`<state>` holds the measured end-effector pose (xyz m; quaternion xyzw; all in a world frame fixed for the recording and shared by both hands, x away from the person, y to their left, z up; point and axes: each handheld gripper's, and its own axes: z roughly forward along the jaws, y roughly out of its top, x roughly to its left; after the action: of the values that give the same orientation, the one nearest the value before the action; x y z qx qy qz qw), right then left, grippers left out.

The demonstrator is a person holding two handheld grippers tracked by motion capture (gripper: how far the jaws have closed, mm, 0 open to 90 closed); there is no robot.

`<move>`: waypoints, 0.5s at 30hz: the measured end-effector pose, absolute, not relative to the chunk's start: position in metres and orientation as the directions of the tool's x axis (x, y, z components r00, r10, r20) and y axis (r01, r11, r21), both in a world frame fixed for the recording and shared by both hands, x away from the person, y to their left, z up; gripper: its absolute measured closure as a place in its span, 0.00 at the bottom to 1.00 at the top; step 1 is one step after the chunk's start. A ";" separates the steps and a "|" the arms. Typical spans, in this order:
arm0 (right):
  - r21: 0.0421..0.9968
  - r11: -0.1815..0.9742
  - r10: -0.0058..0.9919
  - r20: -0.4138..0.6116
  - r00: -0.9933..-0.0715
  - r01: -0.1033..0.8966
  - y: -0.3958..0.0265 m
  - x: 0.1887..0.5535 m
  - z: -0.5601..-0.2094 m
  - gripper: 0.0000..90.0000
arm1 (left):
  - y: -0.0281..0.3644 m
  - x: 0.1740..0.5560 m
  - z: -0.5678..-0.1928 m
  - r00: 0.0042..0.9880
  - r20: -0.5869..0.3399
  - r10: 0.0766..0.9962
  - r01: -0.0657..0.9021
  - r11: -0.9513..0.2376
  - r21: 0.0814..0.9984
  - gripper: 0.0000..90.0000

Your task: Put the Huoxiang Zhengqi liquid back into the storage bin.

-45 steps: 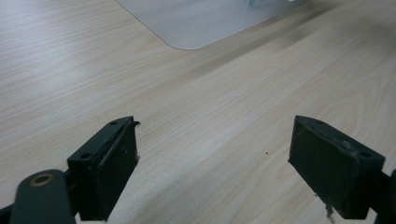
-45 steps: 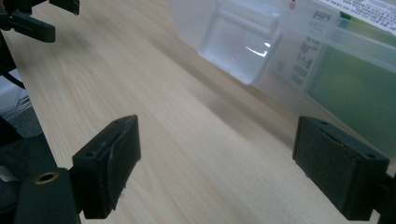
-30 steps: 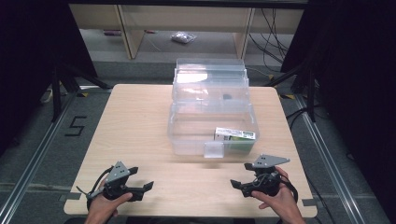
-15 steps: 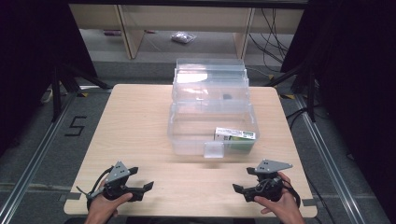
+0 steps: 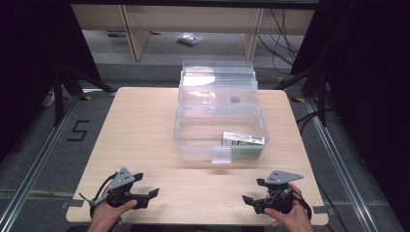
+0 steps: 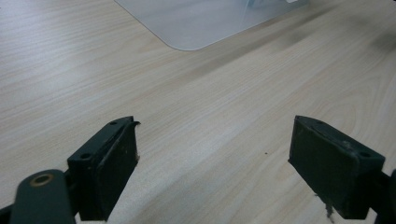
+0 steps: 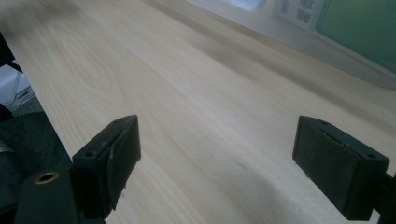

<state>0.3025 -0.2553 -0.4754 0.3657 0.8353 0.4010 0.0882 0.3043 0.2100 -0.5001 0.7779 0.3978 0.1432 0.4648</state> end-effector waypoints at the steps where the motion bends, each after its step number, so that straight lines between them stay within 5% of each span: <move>1: 0.720 0.385 0.696 0.184 -0.694 0.577 -0.253 0.299 -0.477 0.18 | 0.210 0.304 -0.500 0.645 -0.145 0.751 0.484 -0.254 0.838 0.16; 15: 0.692 0.427 0.714 0.136 -0.686 0.582 -0.258 0.290 -0.482 0.18 | 0.209 0.304 -0.500 0.642 -0.151 0.751 0.484 -0.245 0.840 0.16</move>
<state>0.2903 -0.2584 -0.4823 0.3859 0.8401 0.3707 0.0891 0.3041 0.2091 -0.5005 0.7760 0.3980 0.1428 0.4681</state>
